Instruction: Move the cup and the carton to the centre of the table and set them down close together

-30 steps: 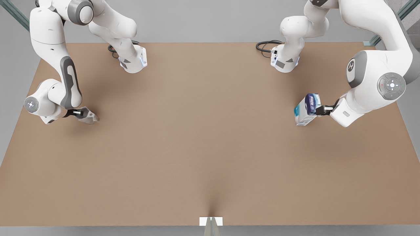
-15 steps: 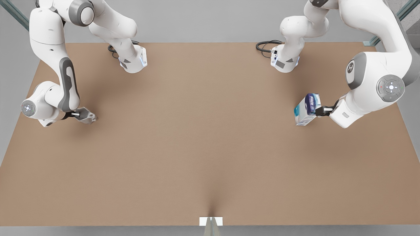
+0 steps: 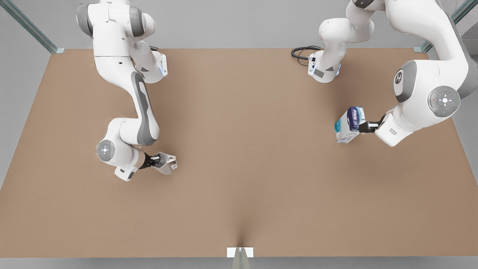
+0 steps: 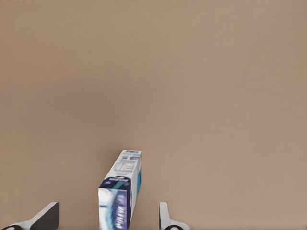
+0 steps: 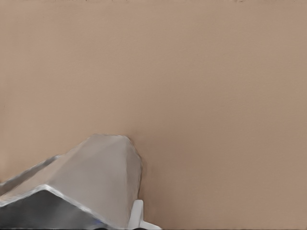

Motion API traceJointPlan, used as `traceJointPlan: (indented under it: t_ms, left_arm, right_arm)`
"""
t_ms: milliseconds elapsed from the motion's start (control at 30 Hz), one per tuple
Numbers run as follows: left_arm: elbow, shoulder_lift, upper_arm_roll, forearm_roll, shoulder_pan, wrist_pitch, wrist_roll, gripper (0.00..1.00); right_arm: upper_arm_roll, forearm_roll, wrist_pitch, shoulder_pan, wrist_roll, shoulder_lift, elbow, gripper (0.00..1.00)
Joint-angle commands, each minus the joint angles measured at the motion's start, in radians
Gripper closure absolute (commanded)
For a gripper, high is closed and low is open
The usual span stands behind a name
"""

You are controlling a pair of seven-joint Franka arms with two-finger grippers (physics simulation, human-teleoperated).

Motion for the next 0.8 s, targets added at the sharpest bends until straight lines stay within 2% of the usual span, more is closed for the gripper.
traceJointPlan:
  t_ms: [0,167,233,267,367,467,500,600,700,733,767]
  left_arm:
    - [0.003,0.006,-0.001,-0.001,-0.018,0.006,-0.015,0.0]
    - [0.006,-0.086,0.025,0.002,-0.051,-0.078,-0.211,0.0]
    - [-0.05,-0.164,-0.058,-0.001,0.049,-0.123,-0.246,0.0]
    - [-0.133,-0.223,-0.059,-0.003,0.049,-0.084,-0.251,0.0]
    - [-0.15,-0.206,-0.056,-0.006,0.032,-0.032,-0.234,0.0]
    - [-0.271,-0.244,-0.056,-0.01,0.032,0.045,-0.228,0.0]
    - [-0.36,-0.292,-0.045,-0.01,0.034,0.131,-0.116,0.0]
    - [-0.359,-0.309,0.005,-0.013,0.034,0.103,0.062,0.0]
    - [-0.363,-0.29,0.042,-0.044,0.035,0.052,-0.008,0.0]
    - [-0.368,-0.27,0.044,-0.055,0.035,0.054,-0.044,0.0]
    - [-0.37,-0.252,0.044,-0.053,0.035,0.06,-0.047,0.0]
  right_arm:
    - [-0.009,0.012,0.0,0.024,0.004,0.014,0.018,0.79]
    - [-0.062,0.216,-0.009,0.21,0.111,0.204,0.26,0.79]
    - [-0.065,0.251,-0.006,0.237,0.163,0.273,0.341,0.79]
    - [-0.065,0.28,-0.003,0.239,0.166,0.287,0.344,0.79]
    - [-0.064,0.3,-0.003,0.259,0.183,0.327,0.384,0.79]
    - [-0.067,0.331,0.002,0.245,0.183,0.376,0.443,0.79]
    - [-0.067,0.331,0.002,0.231,0.183,0.396,0.467,0.79]
    - [-0.067,0.339,0.003,0.222,0.182,0.413,0.479,0.79]
    - [-0.067,0.339,0.003,0.222,0.183,0.416,0.479,0.77]
    - [-0.065,0.339,0.003,0.222,0.182,0.418,0.478,0.45]
    - [-0.065,0.339,0.003,0.222,0.182,0.418,0.478,0.06]
